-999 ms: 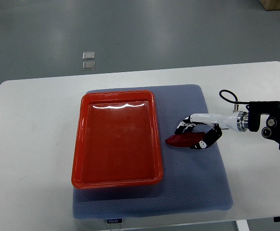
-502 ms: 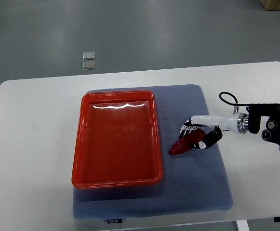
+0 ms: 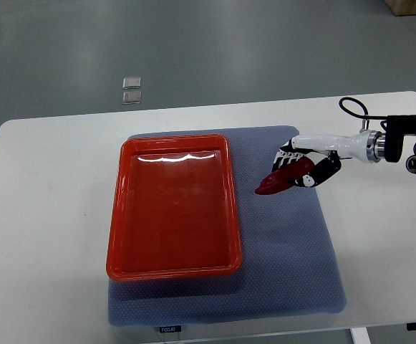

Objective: Place red pepper on red tray
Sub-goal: 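Carry the pepper over the red tray and lower it inside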

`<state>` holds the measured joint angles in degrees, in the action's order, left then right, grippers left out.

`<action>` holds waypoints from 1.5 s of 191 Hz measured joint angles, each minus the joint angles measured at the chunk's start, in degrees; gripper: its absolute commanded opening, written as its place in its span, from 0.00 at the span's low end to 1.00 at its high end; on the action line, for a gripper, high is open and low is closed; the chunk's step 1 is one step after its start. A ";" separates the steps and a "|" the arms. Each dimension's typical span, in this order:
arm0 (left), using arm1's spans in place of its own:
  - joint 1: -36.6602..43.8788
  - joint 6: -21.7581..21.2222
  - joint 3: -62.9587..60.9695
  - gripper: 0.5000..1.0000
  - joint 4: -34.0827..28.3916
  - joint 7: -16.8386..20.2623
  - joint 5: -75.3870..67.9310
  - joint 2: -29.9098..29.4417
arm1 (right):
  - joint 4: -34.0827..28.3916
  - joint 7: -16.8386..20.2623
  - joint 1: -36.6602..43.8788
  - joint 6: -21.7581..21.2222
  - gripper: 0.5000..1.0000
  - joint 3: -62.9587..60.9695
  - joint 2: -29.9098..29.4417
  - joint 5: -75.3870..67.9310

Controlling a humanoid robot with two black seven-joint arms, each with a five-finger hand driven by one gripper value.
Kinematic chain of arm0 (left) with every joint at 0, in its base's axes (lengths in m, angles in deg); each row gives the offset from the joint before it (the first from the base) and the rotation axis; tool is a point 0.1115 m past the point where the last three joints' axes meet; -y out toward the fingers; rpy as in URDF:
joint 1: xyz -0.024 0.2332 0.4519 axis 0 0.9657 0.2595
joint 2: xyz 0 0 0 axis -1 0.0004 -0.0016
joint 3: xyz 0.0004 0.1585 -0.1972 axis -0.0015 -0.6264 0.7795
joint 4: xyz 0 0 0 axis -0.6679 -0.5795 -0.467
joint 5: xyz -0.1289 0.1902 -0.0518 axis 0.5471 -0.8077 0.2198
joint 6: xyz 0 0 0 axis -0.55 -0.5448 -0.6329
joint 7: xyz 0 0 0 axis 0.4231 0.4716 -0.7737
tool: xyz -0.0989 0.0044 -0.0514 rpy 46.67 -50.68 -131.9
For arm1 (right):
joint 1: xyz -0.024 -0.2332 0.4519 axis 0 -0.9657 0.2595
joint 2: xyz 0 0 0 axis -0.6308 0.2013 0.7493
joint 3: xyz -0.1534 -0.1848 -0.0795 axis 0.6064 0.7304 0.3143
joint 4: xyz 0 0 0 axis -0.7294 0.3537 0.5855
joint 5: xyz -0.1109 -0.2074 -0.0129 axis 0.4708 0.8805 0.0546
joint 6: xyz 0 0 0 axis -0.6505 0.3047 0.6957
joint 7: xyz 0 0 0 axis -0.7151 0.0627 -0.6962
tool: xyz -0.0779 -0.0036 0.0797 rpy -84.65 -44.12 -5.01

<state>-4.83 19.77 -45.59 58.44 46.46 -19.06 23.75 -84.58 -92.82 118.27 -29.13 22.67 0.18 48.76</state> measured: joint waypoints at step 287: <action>0.00 0.07 -0.10 1.00 0.44 -0.08 0.00 0.00 | 19.49 -1.24 -4.93 7.02 0.07 0.80 -35.07 -5.16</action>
<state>-4.83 19.84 -45.69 58.88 46.38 -19.06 23.75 -65.09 -94.07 113.33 -22.11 23.47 -34.89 43.60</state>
